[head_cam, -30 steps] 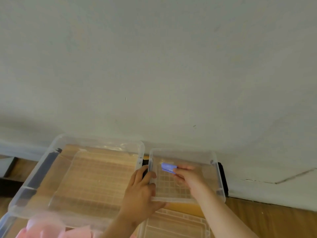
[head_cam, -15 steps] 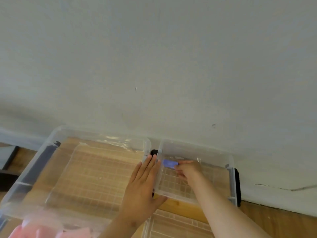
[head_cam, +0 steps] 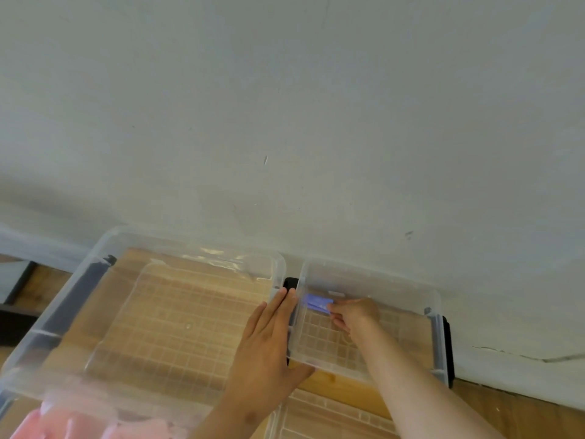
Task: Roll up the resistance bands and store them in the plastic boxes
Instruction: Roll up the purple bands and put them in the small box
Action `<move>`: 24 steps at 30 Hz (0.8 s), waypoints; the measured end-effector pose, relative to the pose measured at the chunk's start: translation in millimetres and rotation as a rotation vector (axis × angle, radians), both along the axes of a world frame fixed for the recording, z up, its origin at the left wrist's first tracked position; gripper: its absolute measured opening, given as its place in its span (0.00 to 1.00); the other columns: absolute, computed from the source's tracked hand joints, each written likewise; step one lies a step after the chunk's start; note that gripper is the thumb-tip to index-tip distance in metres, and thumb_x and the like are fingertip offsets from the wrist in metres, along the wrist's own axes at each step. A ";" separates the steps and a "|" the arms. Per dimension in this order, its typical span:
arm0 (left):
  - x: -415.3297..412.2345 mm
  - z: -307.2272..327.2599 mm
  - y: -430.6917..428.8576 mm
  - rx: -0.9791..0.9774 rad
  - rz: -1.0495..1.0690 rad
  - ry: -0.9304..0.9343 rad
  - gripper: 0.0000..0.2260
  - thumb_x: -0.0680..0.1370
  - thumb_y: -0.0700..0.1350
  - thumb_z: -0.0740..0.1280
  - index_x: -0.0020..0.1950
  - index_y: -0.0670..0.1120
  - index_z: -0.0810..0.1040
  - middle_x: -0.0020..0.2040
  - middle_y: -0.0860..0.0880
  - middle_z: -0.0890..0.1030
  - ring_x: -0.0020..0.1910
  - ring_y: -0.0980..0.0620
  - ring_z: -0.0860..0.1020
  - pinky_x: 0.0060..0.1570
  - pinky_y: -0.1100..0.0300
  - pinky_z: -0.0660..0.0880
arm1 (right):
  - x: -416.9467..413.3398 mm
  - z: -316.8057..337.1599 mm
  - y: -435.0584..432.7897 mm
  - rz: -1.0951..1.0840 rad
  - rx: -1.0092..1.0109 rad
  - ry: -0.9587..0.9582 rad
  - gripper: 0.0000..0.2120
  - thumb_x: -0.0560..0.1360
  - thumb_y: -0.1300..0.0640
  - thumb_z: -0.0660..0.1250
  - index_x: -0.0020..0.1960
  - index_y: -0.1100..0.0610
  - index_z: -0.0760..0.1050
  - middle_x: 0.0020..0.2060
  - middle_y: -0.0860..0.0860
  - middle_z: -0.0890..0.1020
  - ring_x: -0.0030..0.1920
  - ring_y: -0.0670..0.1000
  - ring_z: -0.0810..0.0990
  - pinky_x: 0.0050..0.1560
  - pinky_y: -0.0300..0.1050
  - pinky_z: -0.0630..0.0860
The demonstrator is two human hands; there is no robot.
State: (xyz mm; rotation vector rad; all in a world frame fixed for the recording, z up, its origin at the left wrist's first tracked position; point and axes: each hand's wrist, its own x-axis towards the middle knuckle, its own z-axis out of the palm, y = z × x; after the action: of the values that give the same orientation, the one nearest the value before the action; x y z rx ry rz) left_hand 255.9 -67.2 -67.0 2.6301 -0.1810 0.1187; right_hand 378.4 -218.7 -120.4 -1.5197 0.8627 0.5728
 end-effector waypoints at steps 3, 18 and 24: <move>-0.1 -0.1 0.0 -0.001 -0.001 -0.001 0.45 0.68 0.65 0.69 0.78 0.45 0.57 0.78 0.53 0.58 0.77 0.58 0.52 0.73 0.57 0.51 | 0.4 -1.4 3.1 -0.049 0.008 -0.001 0.11 0.69 0.72 0.72 0.32 0.61 0.75 0.26 0.56 0.76 0.26 0.51 0.74 0.24 0.38 0.74; -0.4 0.0 -0.8 -0.009 0.007 0.003 0.45 0.68 0.64 0.69 0.78 0.47 0.56 0.78 0.54 0.57 0.77 0.59 0.51 0.72 0.56 0.53 | 0.0 -4.0 3.6 -0.042 -0.006 0.015 0.09 0.73 0.70 0.69 0.37 0.62 0.75 0.31 0.57 0.77 0.30 0.52 0.75 0.34 0.45 0.76; -0.4 -0.1 -0.2 -0.006 0.009 0.009 0.45 0.67 0.65 0.68 0.78 0.46 0.56 0.78 0.54 0.58 0.77 0.58 0.52 0.71 0.55 0.54 | -0.1 -6.4 5.0 -0.085 0.036 0.058 0.11 0.74 0.73 0.66 0.35 0.62 0.74 0.32 0.58 0.78 0.31 0.53 0.77 0.39 0.47 0.79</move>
State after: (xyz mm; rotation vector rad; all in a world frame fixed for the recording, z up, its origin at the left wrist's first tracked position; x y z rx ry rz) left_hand 255.6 -67.4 -67.0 2.6253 -0.1658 0.1104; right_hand 378.3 -213.8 -126.8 -1.4328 0.9514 0.5696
